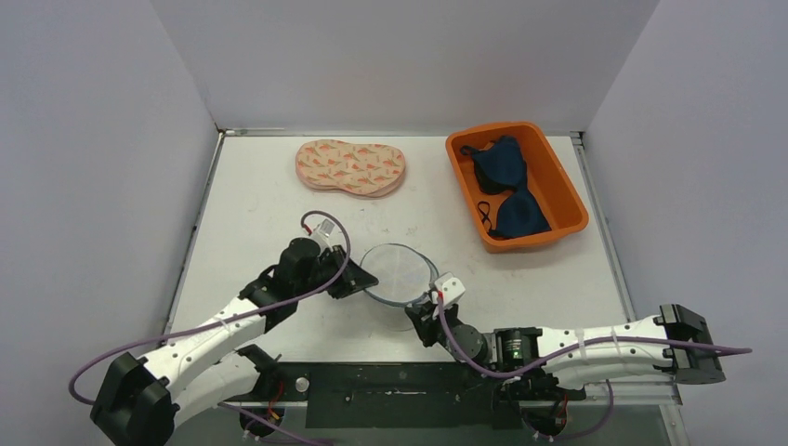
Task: Unzip the laundry bag and remove the bra
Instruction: Unzip the laundry bag at the center of the board.
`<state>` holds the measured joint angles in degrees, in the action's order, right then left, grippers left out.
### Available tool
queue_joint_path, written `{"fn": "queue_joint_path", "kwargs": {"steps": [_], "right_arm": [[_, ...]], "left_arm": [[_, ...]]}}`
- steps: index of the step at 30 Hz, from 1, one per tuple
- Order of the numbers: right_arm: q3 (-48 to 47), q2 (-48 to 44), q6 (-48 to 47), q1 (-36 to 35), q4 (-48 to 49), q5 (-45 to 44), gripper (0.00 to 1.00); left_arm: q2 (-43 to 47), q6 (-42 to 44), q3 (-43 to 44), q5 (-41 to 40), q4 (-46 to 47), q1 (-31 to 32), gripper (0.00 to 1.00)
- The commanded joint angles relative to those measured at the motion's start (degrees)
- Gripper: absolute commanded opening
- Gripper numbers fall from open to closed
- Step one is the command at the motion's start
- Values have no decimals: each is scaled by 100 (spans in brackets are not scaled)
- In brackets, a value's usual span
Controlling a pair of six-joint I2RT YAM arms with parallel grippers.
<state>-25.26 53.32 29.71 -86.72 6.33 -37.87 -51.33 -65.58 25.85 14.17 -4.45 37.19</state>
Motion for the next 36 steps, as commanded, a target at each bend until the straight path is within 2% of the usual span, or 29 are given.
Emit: {"fn": "queue_joint_path", "kwargs": {"steps": [1,3,5,8,12,13,17,22,25,29,36], "right_arm": [[-39,-76,-123,-256,168,-364,5],[-112,152,-120,-298,310,-339,5],[-161,405,-121,-310,530,-304,5],[-223,752,-84,-286,843,-233,5],[-411,1213,-88,-123,1176,79,5],[-471,1310,-99,-83,1233,195,5],[-808,1680,-226,55,1302,465,5],[-1039,2076,-356,177,1552,748,5],[-1171,2270,-410,189,1592,868,5],[-1228,2427,-466,173,1688,987,5],[-1338,2640,-493,179,1715,1140,5]], "left_arm": [[-786,811,971,418,366,-132,14],[-1264,1070,1355,570,366,-133,19],[-1591,1186,1562,681,254,-142,40],[-1558,1138,1342,513,111,-157,73],[-731,1302,1014,87,-724,-209,99],[-498,1400,968,-82,-1060,-209,97],[606,1580,738,-444,-2205,-218,96],[1642,1179,486,-460,-2766,-204,96],[2026,690,261,-301,-2569,-199,96],[2274,-94,-229,-246,-1677,-135,96],[1554,-438,-322,-385,-697,316,96]]}}
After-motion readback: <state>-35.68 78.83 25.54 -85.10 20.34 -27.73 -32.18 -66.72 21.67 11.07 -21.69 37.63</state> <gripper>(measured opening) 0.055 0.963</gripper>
